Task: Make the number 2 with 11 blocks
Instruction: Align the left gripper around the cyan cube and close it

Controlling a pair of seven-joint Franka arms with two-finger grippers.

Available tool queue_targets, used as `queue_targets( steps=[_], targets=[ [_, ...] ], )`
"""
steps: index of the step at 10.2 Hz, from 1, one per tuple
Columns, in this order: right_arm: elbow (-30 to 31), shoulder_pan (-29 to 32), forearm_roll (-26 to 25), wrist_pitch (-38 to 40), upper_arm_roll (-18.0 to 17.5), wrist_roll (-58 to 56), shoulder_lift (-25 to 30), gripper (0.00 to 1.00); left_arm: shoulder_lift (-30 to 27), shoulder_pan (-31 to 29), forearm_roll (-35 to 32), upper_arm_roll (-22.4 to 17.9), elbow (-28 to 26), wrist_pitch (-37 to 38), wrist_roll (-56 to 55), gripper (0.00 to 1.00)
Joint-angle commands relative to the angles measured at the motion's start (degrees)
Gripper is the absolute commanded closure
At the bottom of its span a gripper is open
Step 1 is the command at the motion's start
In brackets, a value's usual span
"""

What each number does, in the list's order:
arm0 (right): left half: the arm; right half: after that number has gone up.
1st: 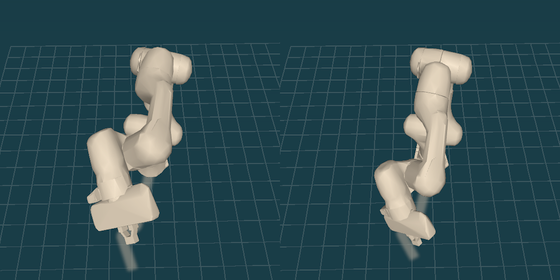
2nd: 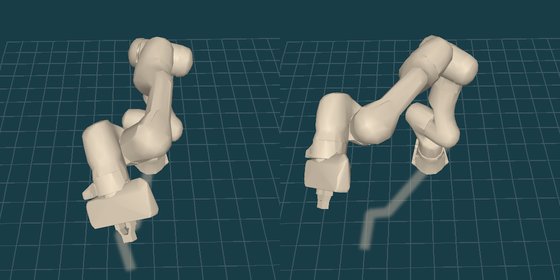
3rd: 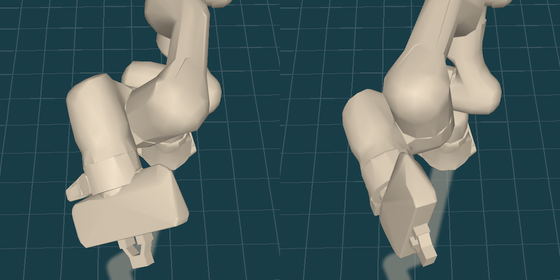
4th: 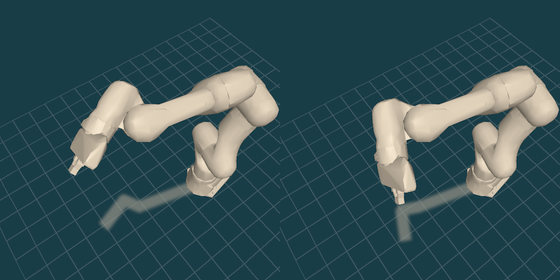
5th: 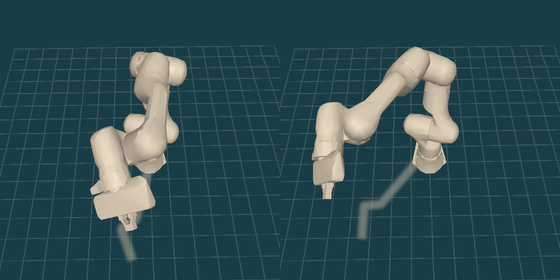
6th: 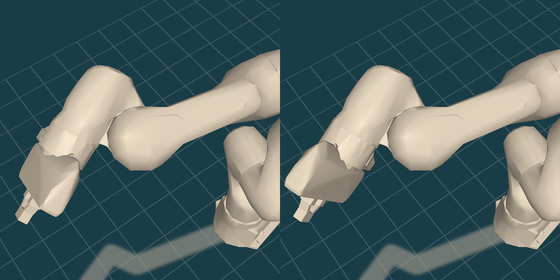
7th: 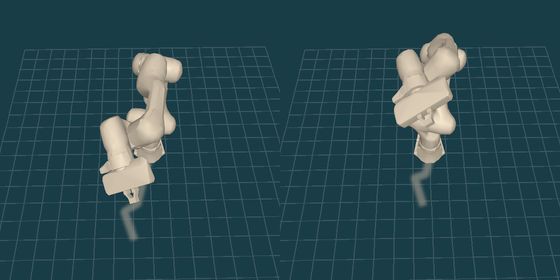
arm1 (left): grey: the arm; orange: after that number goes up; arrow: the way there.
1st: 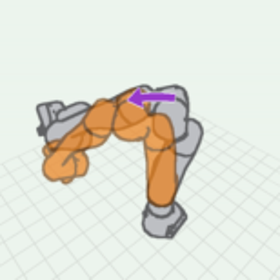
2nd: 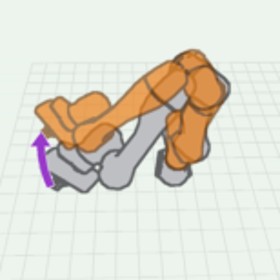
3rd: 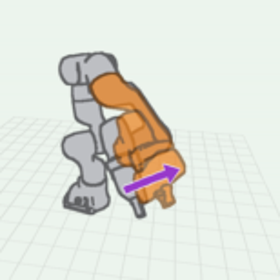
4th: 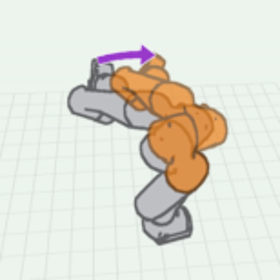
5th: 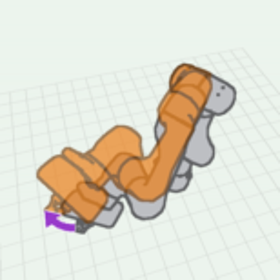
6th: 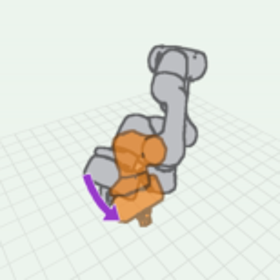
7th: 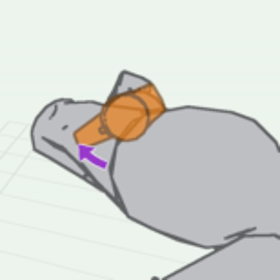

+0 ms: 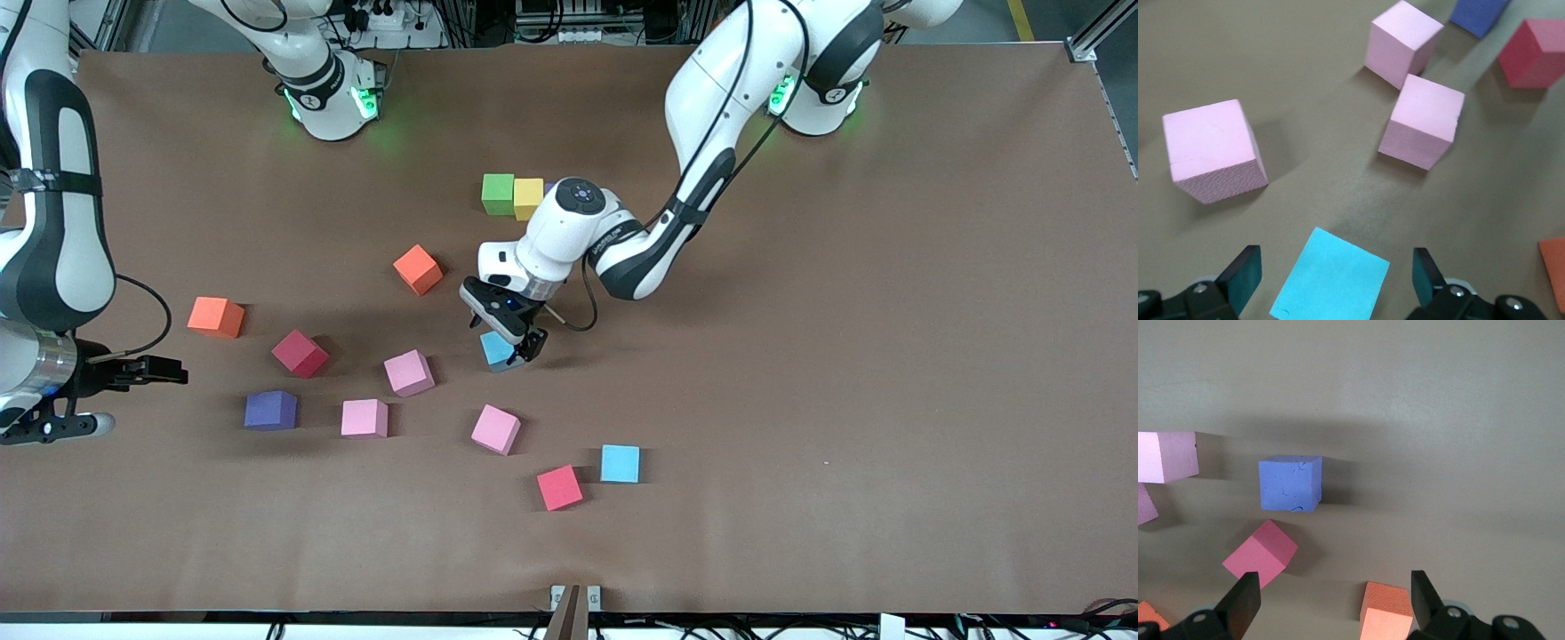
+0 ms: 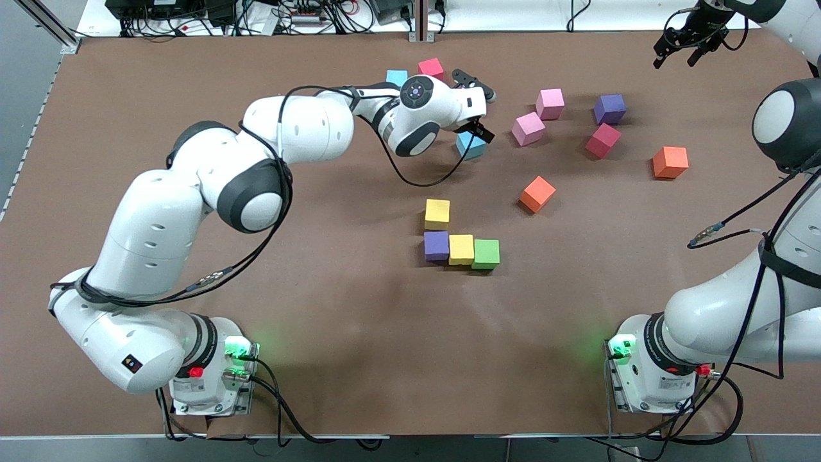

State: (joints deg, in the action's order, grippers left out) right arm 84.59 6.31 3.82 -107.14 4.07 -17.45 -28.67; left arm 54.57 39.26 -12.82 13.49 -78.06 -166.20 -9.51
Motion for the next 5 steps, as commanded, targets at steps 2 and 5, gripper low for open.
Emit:
queue_targets(
  steps=[2,5],
  targets=[
    [-0.31,0.72,1.02,0.09,-0.55,-0.92,0.02,0.0,2.38,-1.38,0.08,2.77,1.07,-1.05,7.29,0.0],
    [-0.31,0.72,1.02,0.18,-0.55,-0.92,0.02,0.0,3.08,-1.47,0.16,3.38,1.07,-1.23,11.52,0.0]
  ],
)
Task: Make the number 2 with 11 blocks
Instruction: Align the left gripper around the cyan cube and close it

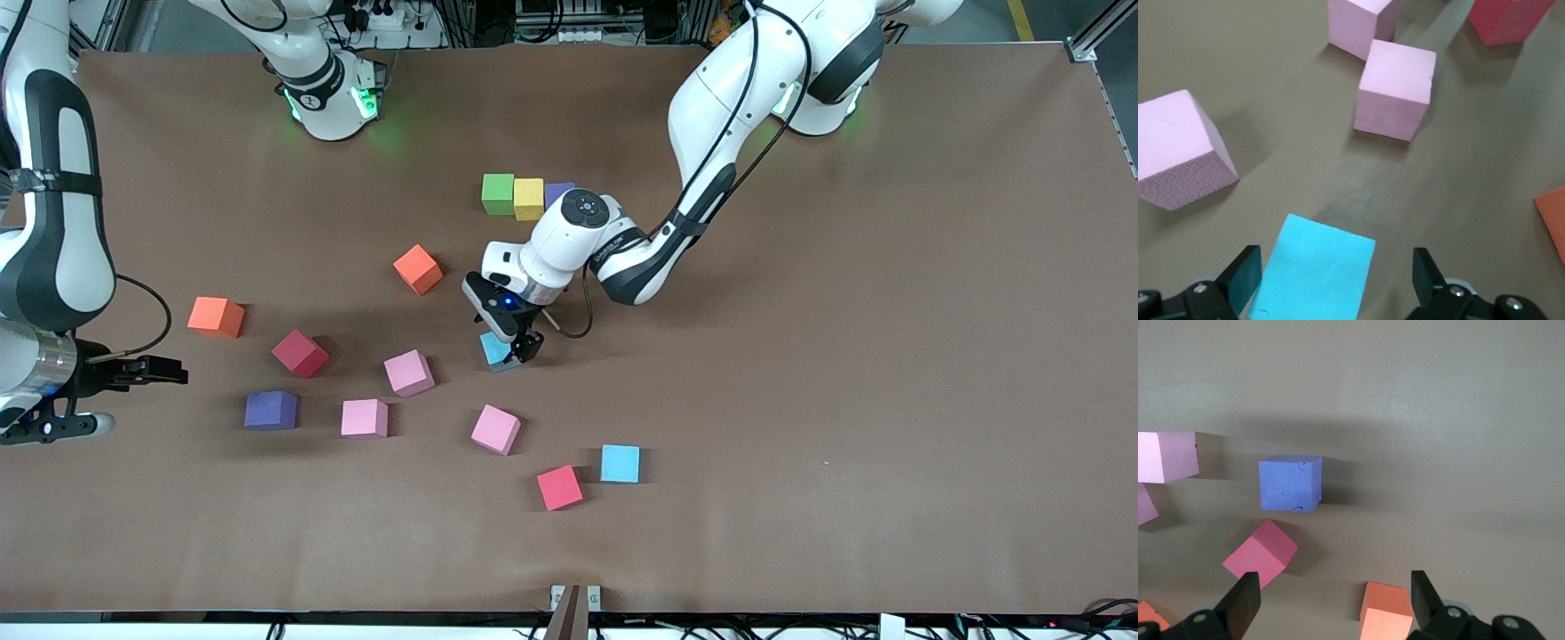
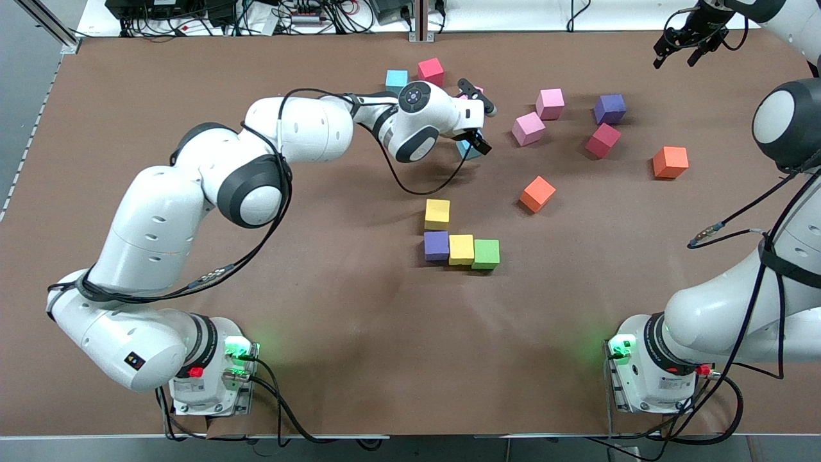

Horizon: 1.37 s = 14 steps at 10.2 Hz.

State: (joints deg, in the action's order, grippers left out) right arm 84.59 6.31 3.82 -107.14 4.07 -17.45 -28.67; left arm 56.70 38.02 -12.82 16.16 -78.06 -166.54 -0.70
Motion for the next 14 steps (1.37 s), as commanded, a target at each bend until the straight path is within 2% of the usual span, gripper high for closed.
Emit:
queue_targets(
  steps=[1,9,12,14],
  targets=[
    [-0.31,0.72,1.1,0.18,-0.55,-0.92,0.02,0.0,1.04,-0.49,0.25,0.72,0.98,-0.89,4.99,0.0],
    [-0.39,0.81,1.1,0.09,-0.55,-0.92,0.02,0.0,1.04,-1.81,1.13,0.81,0.45,-0.89,10.37,0.0],
    [-0.31,0.81,1.01,0.09,-0.55,-0.92,0.02,0.0,0.87,-1.46,3.33,0.81,0.45,-0.89,9.93,0.0],
    [-0.31,0.72,1.01,0.18,-0.55,-0.92,0.02,0.0,1.39,-1.37,7.17,0.72,0.45,-0.89,9.49,0.0]
  ],
)
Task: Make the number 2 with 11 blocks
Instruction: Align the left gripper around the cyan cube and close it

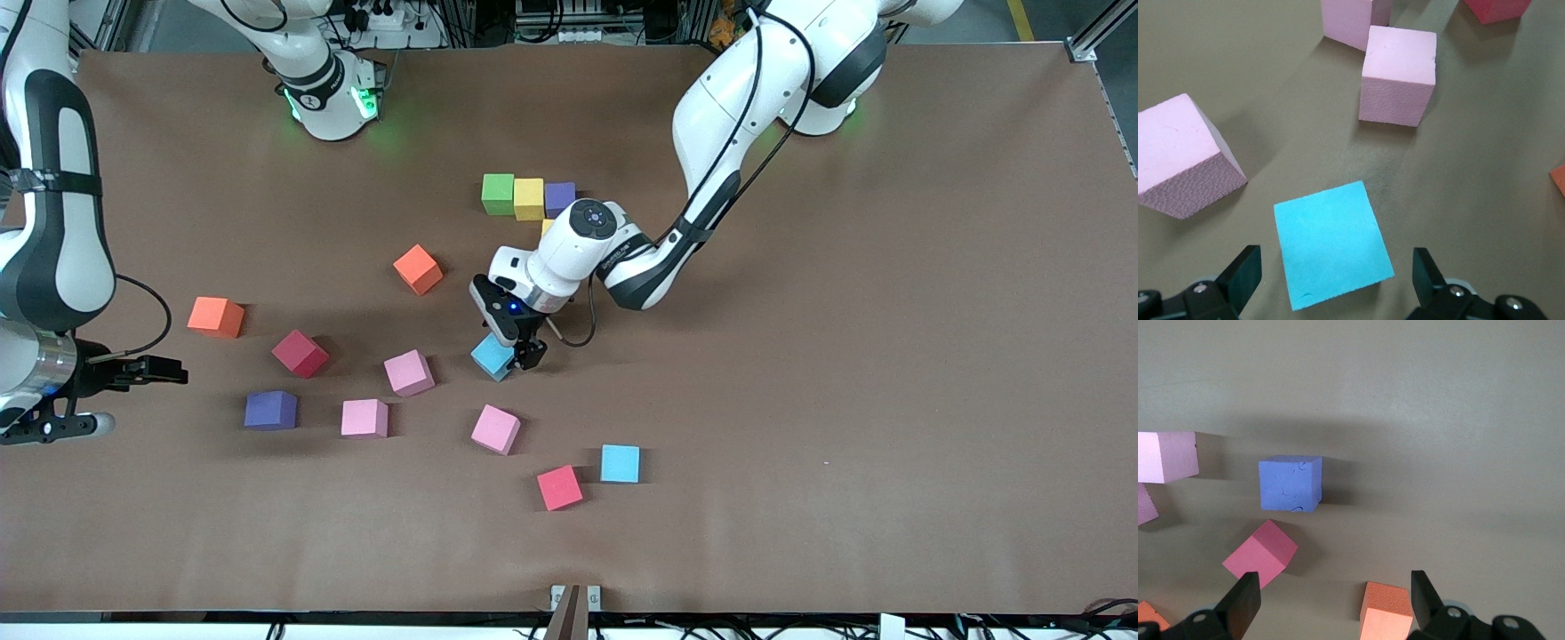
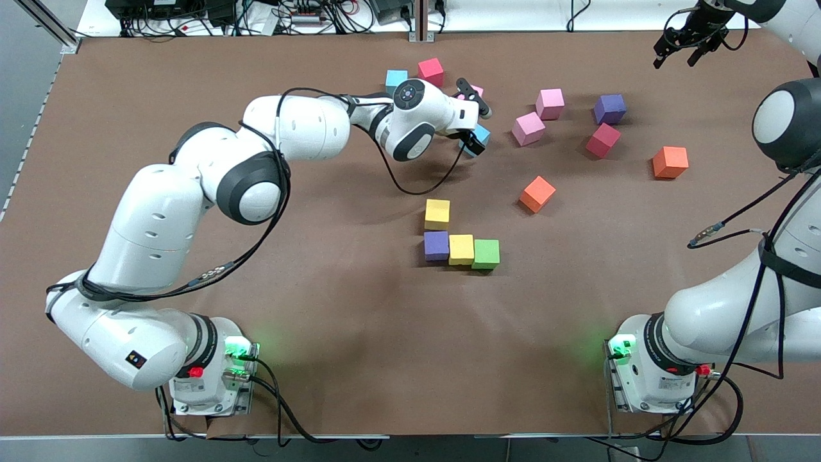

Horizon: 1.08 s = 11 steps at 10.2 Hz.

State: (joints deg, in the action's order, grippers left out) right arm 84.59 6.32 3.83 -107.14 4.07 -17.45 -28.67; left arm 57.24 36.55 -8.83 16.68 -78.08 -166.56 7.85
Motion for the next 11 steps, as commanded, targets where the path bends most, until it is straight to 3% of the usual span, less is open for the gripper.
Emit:
queue_targets(
  steps=[1,11],
  targets=[
    [-0.31,0.72,1.01,0.18,-0.55,-0.92,0.02,0.0,1.2,0.19,4.6,0.11,0.47,-0.87,0.85,0.0],
    [-0.31,0.8,1.1,0.09,-0.55,-0.92,-0.07,0.0,1.64,0.54,5.67,0.02,1.0,-2.1,-8.29,0.0]
  ],
)
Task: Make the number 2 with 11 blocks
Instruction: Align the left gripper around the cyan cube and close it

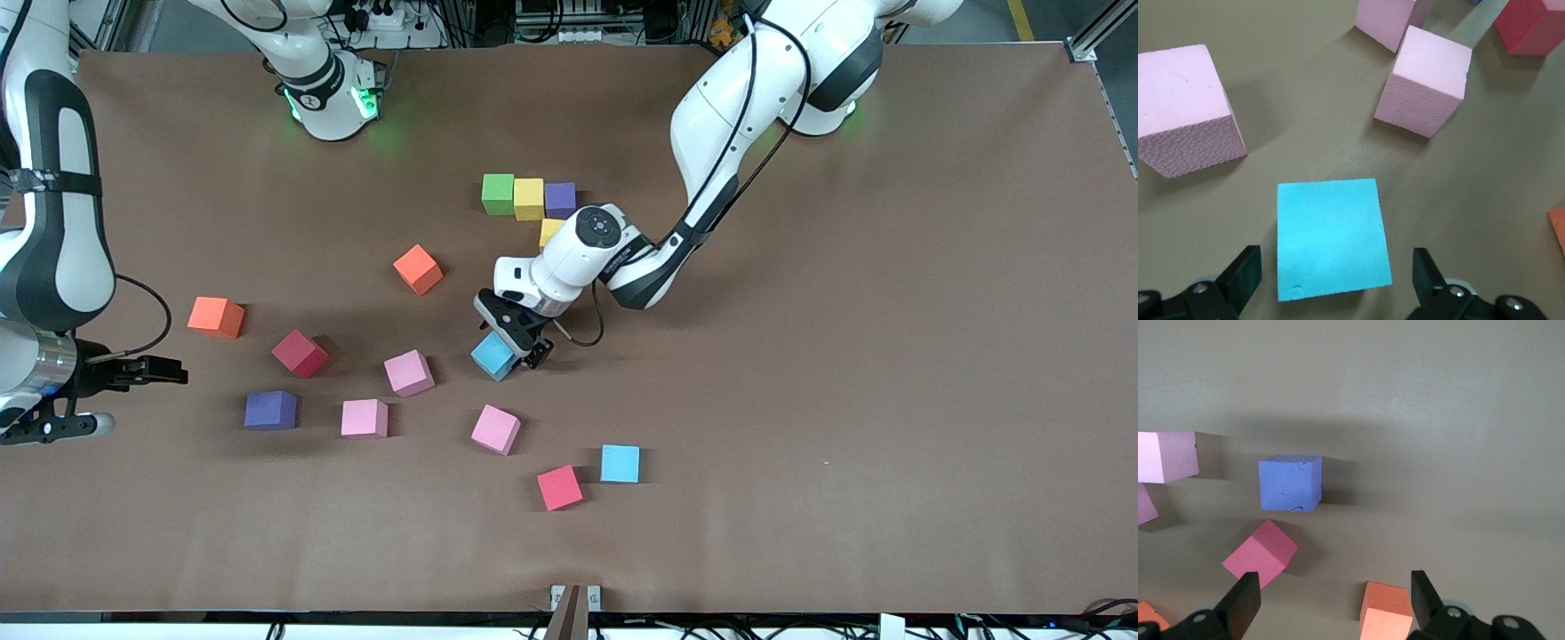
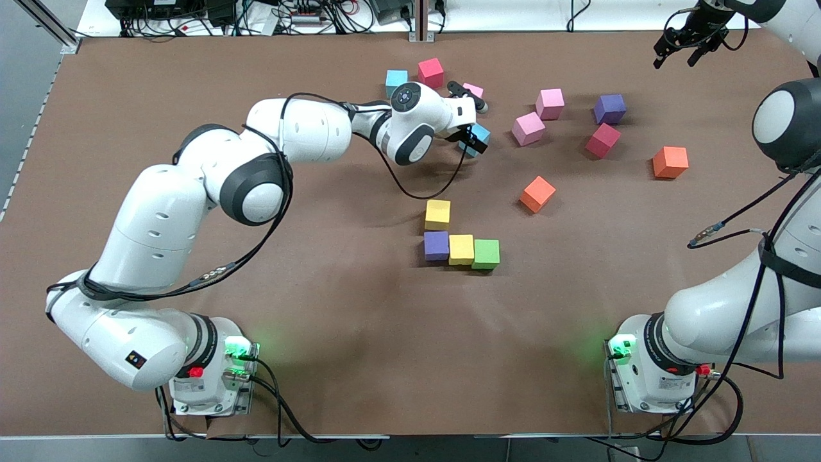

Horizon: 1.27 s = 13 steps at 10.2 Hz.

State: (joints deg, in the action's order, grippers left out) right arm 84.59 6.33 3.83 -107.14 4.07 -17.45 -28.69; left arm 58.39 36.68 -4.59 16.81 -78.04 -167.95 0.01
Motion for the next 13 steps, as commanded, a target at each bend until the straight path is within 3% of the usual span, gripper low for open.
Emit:
queue_targets(
  steps=[1,6,13],
  targets=[
    [-0.31,0.79,1.01,0.09,-0.55,-0.92,-0.05,0.0,0.5,0.41,1.43,-0.11,0.96,-0.72,-0.45,0.0],
    [-0.31,0.7,1.01,0.18,-0.55,-1.0,0.03,0.0,0.93,0.59,1.34,-0.46,0.96,-0.98,-0.45,0.01],
    [-0.31,0.7,1.01,0.09,-0.55,-0.92,-0.05,0.0,0.93,0.59,1.34,-0.46,0.96,-0.98,-0.45,0.42]
  ],
)
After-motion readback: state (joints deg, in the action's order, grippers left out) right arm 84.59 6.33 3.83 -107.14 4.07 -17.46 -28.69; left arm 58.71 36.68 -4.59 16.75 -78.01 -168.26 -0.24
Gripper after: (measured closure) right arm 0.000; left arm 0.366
